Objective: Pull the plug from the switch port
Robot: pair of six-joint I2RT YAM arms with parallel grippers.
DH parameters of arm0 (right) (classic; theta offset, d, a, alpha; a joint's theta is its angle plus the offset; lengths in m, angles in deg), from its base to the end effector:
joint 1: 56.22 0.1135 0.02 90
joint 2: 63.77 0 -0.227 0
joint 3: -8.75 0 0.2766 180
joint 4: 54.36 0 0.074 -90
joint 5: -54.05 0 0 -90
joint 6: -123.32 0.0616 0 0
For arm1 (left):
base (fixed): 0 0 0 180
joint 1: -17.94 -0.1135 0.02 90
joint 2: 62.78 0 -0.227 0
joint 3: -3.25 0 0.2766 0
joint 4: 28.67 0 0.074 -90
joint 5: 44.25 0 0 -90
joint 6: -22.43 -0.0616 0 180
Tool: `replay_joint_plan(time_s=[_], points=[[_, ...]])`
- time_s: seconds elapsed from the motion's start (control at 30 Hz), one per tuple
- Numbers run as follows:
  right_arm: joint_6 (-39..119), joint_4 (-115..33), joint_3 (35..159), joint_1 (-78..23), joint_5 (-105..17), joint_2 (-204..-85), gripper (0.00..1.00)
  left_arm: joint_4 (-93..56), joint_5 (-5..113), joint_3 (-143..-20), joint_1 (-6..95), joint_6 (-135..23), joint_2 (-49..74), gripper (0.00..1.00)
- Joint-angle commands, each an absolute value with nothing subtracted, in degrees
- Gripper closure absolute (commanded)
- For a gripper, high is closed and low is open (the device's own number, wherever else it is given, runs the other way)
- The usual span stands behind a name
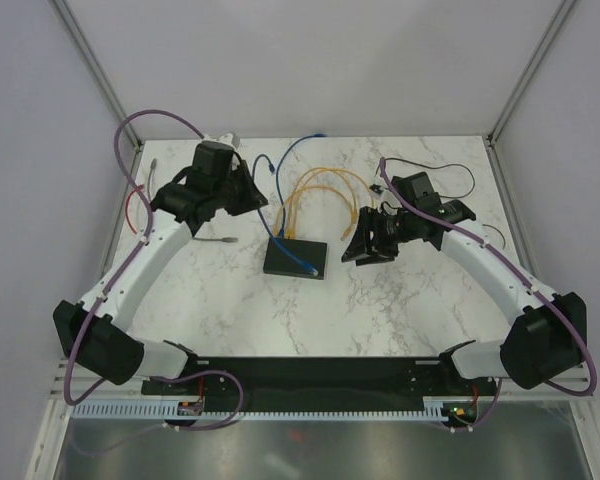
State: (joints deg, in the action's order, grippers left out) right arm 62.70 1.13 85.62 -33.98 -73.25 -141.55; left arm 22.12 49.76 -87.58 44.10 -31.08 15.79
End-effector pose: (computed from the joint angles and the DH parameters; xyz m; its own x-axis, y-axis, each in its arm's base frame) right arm 0.2789 0.1544 0.2285 -0.9718 0.0243 -0.2346 -0.1546 0.6857 0.7113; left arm 0.3134 -0.1587 0.3104 -0.7402 -0.2973 -0.6030 0.0606 0.8638 -0.5002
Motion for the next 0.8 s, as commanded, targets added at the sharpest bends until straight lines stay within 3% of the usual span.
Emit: replay_joint_plan(time_s=[0.0, 0.17, 0.53, 0.77], points=[[63.3, 1.5, 87.0, -33.9, -72.0, -140.6, 0.44, 25.6, 45.5, -92.0, 38.1, -35.8, 13.9, 0.98], [62.1, 2.5, 86.1, -33.8, -71.8, -140.9, 0.44, 26.0, 54.4, -92.0, 21.3, -39.0, 13.8, 0.98], [60.0, 4.0, 86.9, -33.8, -72.7, -141.6, 0.44, 24.0, 49.7, -96.4, 9.3, -50.0, 24.5, 0.98], [60.6, 4.0, 86.8, -33.9, -72.0, -140.8, 0.44, 16.0, 66.4, -98.0, 1.4, -50.0, 33.8, 0.98]])
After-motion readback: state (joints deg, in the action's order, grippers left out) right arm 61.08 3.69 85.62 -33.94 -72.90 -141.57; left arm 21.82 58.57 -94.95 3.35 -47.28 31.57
